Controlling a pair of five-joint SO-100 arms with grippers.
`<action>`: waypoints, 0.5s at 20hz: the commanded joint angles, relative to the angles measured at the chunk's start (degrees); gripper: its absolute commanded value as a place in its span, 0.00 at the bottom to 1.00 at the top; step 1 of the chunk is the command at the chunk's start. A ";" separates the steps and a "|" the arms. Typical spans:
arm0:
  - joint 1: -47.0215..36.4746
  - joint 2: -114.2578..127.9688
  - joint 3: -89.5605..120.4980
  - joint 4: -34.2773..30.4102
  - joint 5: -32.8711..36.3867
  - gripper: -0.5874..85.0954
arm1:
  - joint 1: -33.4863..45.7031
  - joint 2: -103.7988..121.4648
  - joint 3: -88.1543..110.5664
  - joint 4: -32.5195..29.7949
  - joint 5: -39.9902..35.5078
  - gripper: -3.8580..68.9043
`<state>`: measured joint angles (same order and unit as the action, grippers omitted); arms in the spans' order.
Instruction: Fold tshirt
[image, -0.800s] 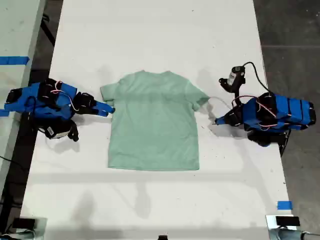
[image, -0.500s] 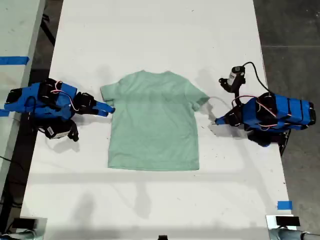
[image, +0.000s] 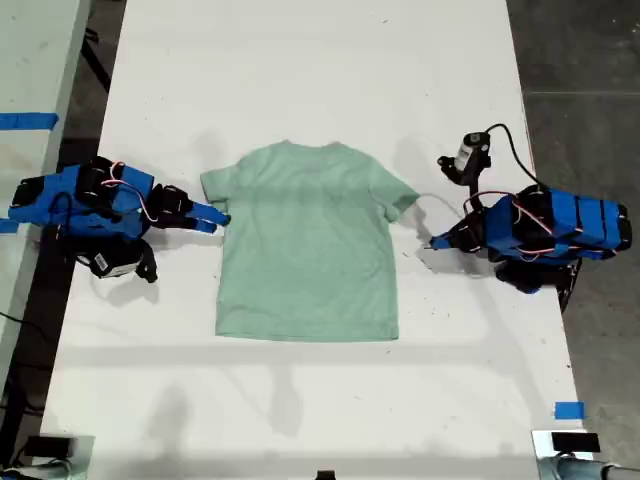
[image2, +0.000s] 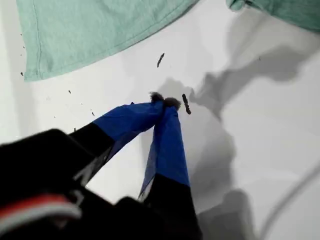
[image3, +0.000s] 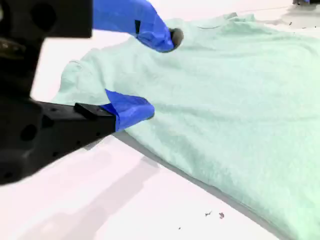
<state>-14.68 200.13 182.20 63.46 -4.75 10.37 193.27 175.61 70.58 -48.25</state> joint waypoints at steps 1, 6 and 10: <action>-6.15 6.15 0.00 0.09 1.14 0.02 | -0.53 6.68 -0.18 2.81 0.26 0.08; -9.84 6.15 -0.44 -2.37 4.66 0.01 | 10.55 6.68 -0.18 2.81 7.12 0.08; -7.65 6.15 -0.09 -3.25 -3.52 0.02 | 18.98 6.68 -0.18 2.64 22.06 0.09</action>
<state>-23.29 200.04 182.20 61.70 -5.45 25.31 193.36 175.61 70.31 -36.91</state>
